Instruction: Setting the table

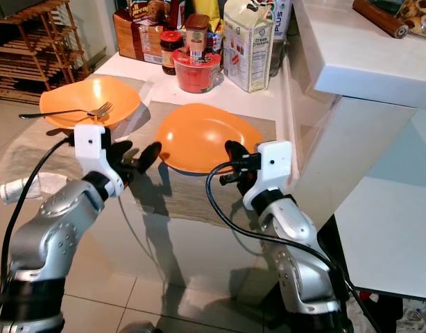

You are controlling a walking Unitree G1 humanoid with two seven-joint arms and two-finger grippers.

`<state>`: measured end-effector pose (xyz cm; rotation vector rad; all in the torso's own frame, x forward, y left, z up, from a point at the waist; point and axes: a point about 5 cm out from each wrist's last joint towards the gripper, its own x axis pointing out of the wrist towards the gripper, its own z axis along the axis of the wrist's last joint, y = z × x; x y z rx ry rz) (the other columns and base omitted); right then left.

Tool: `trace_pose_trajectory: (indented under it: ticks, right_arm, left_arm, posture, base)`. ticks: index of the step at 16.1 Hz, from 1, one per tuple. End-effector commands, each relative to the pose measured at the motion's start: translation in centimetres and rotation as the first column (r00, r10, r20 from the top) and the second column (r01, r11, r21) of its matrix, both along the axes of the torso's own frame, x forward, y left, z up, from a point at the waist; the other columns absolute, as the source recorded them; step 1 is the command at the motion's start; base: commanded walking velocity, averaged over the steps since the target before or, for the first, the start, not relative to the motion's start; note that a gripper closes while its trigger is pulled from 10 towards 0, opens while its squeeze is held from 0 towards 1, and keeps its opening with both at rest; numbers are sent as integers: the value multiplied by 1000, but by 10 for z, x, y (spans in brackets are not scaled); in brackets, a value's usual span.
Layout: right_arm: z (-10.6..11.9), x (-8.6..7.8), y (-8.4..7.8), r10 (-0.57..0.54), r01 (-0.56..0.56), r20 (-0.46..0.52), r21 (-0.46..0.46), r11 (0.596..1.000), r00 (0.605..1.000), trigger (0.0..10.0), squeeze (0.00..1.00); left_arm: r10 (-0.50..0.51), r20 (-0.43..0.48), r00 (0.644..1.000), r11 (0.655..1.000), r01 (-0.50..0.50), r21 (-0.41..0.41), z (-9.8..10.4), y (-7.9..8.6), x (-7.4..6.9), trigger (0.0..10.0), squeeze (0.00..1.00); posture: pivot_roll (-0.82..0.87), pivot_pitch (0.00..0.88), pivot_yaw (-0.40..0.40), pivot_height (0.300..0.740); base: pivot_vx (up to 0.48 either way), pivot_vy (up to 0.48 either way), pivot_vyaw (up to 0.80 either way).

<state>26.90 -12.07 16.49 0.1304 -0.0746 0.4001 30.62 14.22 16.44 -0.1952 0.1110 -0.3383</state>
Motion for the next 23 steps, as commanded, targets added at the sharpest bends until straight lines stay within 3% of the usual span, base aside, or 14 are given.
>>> trace_pose_trajectory:
  ticks: [1,6,21,23]
  right_arm:
    - [6,-4,0,19,-19,17,14,1000,1000,10000,0]
    - [6,-15,-3,29,-29,-2,11,1000,1000,10000,0]
    - [4,-18,0,35,-34,-25,13,999,999,10000,0]
    - [4,-18,-1,34,-34,-27,13,999,999,10000,0]
  left_arm:
    - [3,11,1000,1000,-3,17,0,0,4,10000,0]
    - [-18,4,1000,1000,18,-26,-5,-8,8,10000,0]
    - [-63,-22,998,997,62,-47,-14,-27,11,10000,0]
    - [-66,-67,996,992,58,-115,-16,-28,13,10000,0]
  posture:
    - [64,0,-25,740]
    - [34,0,-18,740]
    - [23,0,-15,740]
    - [21,0,-15,740]
  base:
    - [0,0,0]
    - [0,0,0]
    - [0,0,0]
    - [0,0,0]
